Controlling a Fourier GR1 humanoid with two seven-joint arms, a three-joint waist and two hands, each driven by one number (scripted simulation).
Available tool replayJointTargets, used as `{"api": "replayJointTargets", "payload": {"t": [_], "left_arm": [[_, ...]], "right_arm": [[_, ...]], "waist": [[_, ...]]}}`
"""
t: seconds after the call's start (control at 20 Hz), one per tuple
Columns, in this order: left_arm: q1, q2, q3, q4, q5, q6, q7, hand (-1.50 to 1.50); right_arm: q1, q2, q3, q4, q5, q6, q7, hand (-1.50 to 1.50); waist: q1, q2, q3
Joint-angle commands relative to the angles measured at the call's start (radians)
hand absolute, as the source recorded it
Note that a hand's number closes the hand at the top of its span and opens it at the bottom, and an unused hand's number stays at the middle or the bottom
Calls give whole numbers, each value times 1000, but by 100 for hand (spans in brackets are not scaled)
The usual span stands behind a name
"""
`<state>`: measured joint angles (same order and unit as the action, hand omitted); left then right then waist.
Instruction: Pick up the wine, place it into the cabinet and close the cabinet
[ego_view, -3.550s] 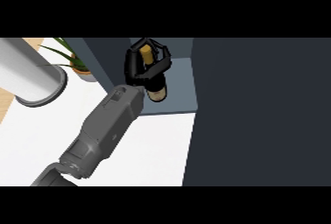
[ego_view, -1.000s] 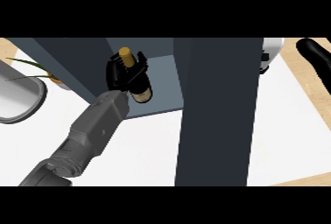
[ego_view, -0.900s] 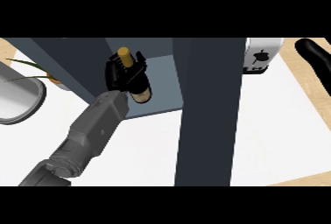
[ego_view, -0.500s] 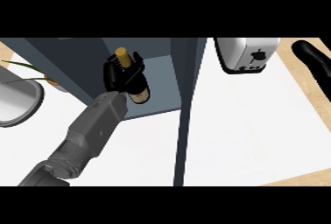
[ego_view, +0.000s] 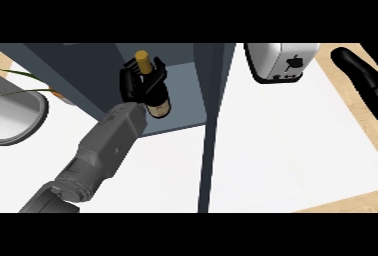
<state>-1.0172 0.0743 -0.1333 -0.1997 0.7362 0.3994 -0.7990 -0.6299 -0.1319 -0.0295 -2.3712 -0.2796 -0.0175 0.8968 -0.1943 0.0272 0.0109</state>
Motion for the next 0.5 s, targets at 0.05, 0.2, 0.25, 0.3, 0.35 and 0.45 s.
{"api": "replayJointTargets", "payload": {"t": [0.05,0.2,0.25,0.3,0.35,0.45], "left_arm": [[19,-71,-9,58,24,38,36,150],[-8,-71,-12,60,35,44,73,150],[-23,-71,-28,57,35,63,92,150],[-30,-71,-27,63,33,90,81,150],[-25,-71,-20,69,35,76,79,150],[-54,-71,-27,71,31,74,100,150]], "right_arm": [[30,-2,-27,-24,-38,10,-3,-150],[52,4,-24,-6,-18,14,-17,-150],[6,-1,-19,12,-27,13,-13,-150],[10,-18,-51,7,-44,21,-9,-150],[38,3,-29,-27,-17,5,-15,-150],[62,1,-35,-2,-19,30,-48,-150]], "waist": [[-15,27,-12],[7,24,-13],[6,20,-14],[1,21,-13],[9,20,-13],[25,24,-12]]}}
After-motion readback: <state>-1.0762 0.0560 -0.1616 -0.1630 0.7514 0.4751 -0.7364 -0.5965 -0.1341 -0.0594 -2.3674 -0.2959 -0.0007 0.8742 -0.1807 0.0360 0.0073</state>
